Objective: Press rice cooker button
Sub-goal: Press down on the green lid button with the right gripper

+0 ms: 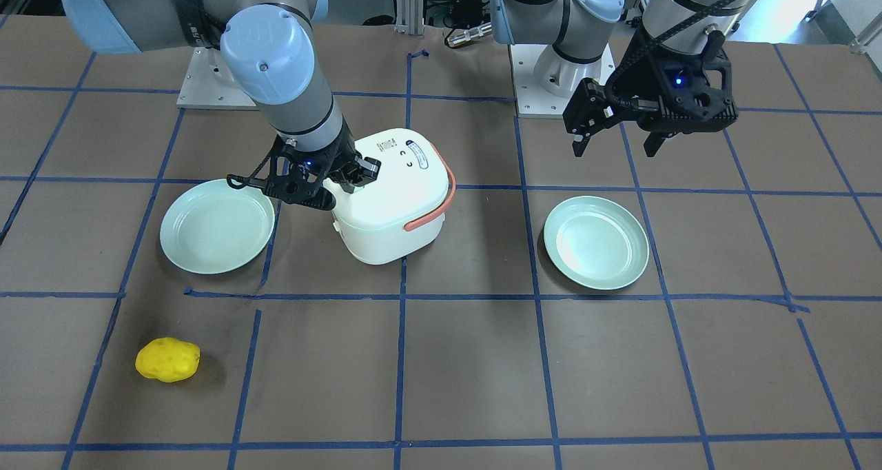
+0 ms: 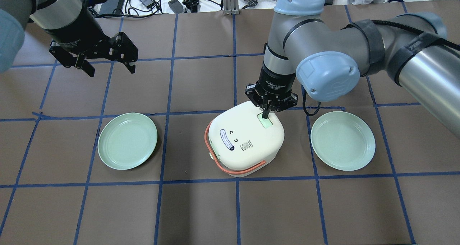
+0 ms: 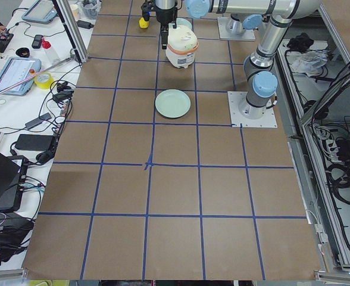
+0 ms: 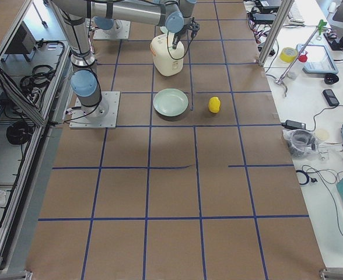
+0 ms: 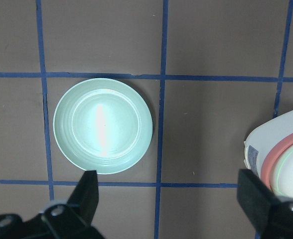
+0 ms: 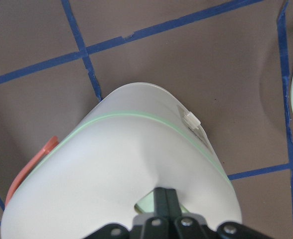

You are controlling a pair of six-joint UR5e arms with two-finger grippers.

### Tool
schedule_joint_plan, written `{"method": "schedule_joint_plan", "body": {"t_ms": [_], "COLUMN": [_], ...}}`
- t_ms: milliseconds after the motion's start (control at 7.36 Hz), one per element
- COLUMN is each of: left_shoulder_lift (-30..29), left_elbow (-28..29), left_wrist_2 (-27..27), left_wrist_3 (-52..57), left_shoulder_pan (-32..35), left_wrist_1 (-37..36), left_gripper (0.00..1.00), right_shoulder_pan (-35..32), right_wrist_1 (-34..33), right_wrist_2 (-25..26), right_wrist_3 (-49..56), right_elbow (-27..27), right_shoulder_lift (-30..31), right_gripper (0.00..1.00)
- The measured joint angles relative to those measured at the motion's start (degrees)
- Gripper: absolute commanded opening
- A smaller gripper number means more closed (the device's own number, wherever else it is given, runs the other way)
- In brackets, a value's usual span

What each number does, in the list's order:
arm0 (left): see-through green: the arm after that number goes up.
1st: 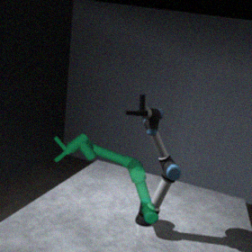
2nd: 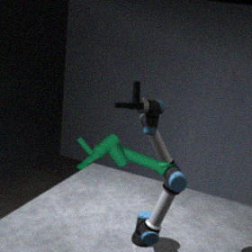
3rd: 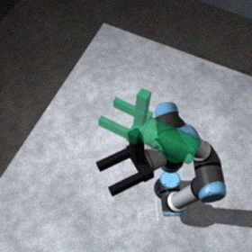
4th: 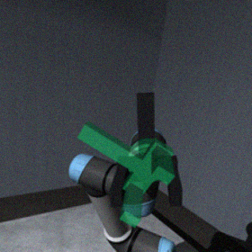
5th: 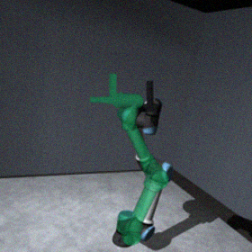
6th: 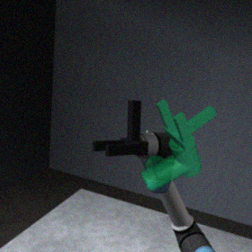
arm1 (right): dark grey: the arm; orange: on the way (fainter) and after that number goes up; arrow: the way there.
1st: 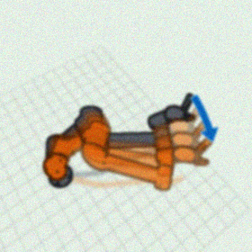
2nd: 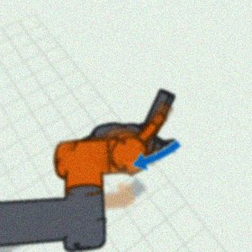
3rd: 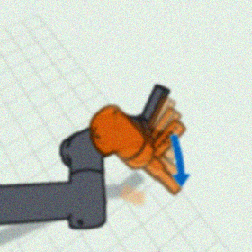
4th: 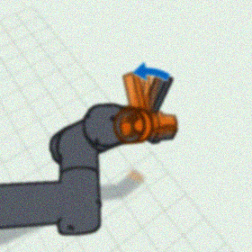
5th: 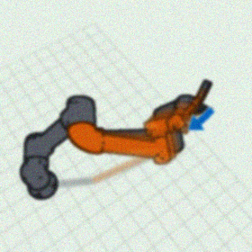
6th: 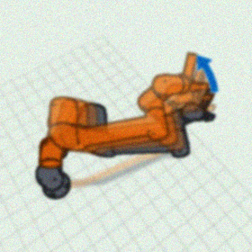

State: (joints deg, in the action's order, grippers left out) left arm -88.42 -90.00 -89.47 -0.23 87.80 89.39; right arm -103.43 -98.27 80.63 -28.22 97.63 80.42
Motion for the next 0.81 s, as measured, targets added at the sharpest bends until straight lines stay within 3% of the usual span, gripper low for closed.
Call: {"method": "schedule_joint_plan", "body": {"t_ms": [815], "left_shoulder_lift": [0.0], "left_elbow": [0.0], "left_wrist_2": [0.0], "left_wrist_3": [0.0], "left_shoulder_pan": [0.0], "left_wrist_1": [0.0], "left_gripper": [1.00], "right_shoulder_pan": [0.1], "right_wrist_1": [2.6], "right_wrist_2": [0.1], "right_wrist_3": [-1.9], "right_elbow": [-2.1], "right_shoulder_lift": [0.7], "right_gripper": [0.00]}}
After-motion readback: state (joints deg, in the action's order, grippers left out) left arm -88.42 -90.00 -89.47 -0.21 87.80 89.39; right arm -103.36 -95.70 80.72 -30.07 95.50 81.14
